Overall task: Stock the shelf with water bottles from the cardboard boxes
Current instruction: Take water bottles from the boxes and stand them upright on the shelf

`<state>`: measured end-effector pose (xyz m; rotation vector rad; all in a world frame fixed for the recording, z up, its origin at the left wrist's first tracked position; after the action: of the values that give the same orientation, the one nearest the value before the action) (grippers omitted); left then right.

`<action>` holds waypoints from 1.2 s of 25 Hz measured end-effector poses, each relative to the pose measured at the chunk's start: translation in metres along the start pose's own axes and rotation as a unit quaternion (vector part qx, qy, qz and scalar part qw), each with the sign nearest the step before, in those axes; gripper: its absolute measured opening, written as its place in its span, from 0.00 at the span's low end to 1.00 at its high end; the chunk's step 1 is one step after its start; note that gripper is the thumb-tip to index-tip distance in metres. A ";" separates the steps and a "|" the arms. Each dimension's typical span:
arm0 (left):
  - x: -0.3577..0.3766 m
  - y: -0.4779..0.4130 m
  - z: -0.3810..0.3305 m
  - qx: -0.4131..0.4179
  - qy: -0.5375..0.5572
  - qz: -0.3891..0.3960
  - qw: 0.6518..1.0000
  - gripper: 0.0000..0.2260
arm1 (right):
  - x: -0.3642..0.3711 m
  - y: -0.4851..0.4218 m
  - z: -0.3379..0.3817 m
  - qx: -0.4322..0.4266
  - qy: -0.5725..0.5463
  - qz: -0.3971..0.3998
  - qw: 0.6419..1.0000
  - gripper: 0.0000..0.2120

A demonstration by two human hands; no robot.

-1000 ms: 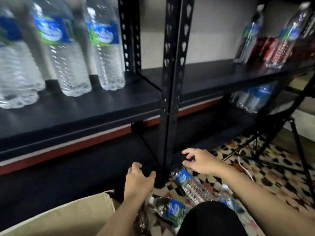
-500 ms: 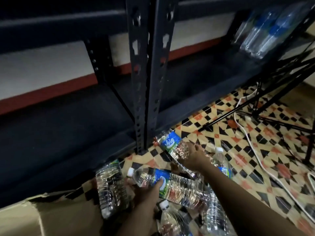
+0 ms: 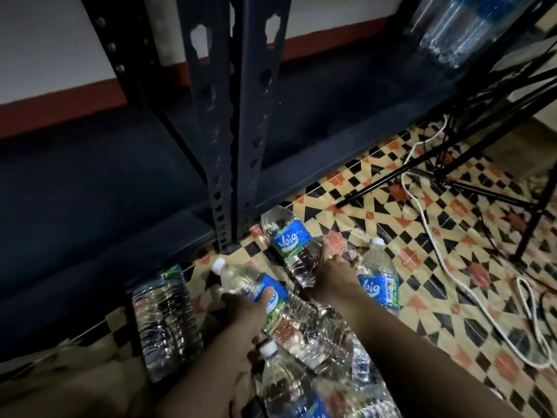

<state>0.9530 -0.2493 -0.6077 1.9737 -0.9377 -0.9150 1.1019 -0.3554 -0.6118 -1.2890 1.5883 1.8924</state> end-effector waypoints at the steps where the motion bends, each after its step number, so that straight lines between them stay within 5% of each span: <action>1: 0.002 -0.003 -0.006 0.001 0.000 0.016 1.000 0.37 | 0.002 0.003 -0.005 0.010 -0.029 0.024 0.999 0.55; 6: 0.019 -0.007 -0.003 0.026 -0.012 -0.038 0.999 0.44 | 0.004 0.011 -0.027 0.056 -0.111 0.137 0.983 0.42; 8: 0.038 0.001 0.011 -0.033 0.018 -0.013 0.999 0.52 | 0.009 0.007 -0.028 0.051 -0.164 0.156 0.973 0.52; 10: 0.057 0.000 0.014 -0.085 0.041 0.032 0.995 0.61 | 0.016 0.008 -0.022 0.055 -0.245 0.086 0.964 0.64; 13: 0.066 -0.017 0.021 -0.118 0.008 0.010 0.993 0.69 | 0.027 0.005 -0.020 0.061 -0.196 0.003 0.979 0.61; 17: 0.058 -0.011 0.018 -0.071 0.047 -0.030 0.996 0.52 | 0.029 -0.002 -0.016 0.058 -0.163 0.013 0.985 0.53; 24: 0.052 0.001 0.028 -0.035 0.035 -0.093 0.994 0.56 | 0.034 -0.001 -0.017 0.057 -0.224 -0.033 0.972 0.42; 30: 0.026 0.044 -0.020 0.168 -0.016 -0.083 0.982 0.45 | 0.003 0.050 -0.041 0.101 -0.335 -0.136 0.927 0.45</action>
<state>0.9692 -0.2845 -0.5687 2.3583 -1.0089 -0.9291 1.0806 -0.4091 -0.5829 -0.6239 1.1333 1.6795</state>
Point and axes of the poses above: each hand's wrist, its own y-axis away from the middle knuckle, its own x-axis out of the palm, z = x × y, the point moved 2 cm from there along -y, towards the middle knuckle, and after that the axes turned 3 degrees about y, right-handed, at the moved point
